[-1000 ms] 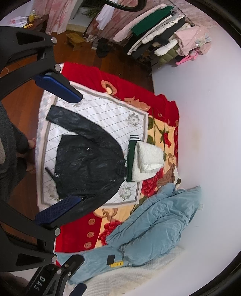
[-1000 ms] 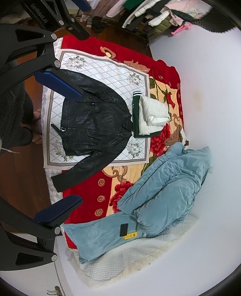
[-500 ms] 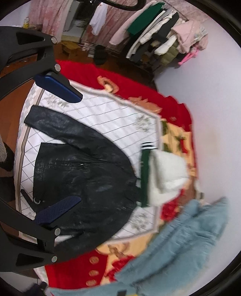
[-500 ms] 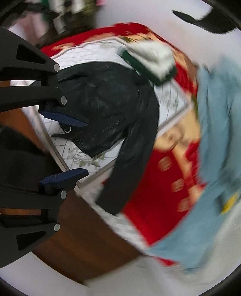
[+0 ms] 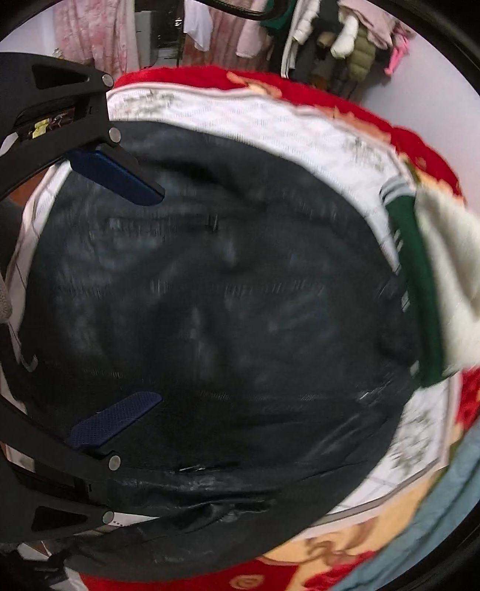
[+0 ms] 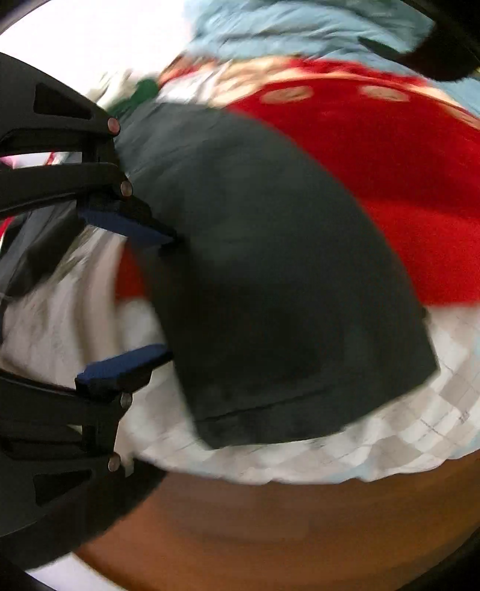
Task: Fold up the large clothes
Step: 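Grasp the black leather jacket's sleeve with the right gripper and lift it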
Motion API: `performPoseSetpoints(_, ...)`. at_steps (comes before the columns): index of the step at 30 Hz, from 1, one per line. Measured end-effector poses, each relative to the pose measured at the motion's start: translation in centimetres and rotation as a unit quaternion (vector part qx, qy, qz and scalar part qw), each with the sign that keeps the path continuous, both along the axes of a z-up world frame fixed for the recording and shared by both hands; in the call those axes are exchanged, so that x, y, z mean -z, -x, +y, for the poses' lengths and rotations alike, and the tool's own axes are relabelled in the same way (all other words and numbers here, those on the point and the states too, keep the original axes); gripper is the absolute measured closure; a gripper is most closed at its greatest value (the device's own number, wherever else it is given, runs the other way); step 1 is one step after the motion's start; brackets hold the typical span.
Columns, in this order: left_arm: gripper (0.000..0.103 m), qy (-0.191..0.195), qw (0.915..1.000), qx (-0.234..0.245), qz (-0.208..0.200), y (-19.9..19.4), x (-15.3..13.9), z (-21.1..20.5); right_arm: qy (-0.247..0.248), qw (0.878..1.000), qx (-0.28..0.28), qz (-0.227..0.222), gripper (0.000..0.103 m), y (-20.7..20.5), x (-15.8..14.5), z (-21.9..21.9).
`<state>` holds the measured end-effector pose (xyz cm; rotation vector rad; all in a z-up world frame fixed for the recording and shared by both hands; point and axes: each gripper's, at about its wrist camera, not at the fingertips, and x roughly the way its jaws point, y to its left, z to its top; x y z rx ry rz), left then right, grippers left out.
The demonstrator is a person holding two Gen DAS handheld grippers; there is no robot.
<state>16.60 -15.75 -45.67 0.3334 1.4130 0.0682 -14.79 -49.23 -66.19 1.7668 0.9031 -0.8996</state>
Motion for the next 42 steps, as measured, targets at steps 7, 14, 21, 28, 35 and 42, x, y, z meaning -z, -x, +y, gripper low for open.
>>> performPoseSetpoints(7,0.000,0.028,0.9979,0.056,0.015,0.8,3.0,-6.6,0.136,0.990,0.022,-0.042,0.087,0.8,-2.5,-1.2)
performPoseSetpoints(14,0.000,0.036,0.9961,0.073,0.035,1.6,5.2,-10.5,0.125,0.988,0.051,-0.079,0.066,-0.3,1.1,-0.5)
performPoseSetpoints(21,0.000,0.039,0.9947,0.093,0.019,1.8,5.1,-12.2,0.181,0.974,0.048,-0.125,0.078,-1.8,-4.3,-1.6)
performPoseSetpoints(28,0.000,0.042,0.9943,0.096,0.020,2.1,5.3,-12.9,0.132,0.980,0.059,-0.138,0.056,-1.0,-0.2,-2.5)
performPoseSetpoints(35,0.000,0.040,0.9942,0.096,0.027,2.8,5.8,-13.0,0.132,0.983,0.056,-0.112,0.046,-0.6,-1.4,-0.7)
performPoseSetpoints(42,0.000,0.035,0.9941,0.098,0.031,3.1,6.3,-12.8,0.115,0.987,0.069,-0.092,0.047,-0.6,0.0,-1.1)
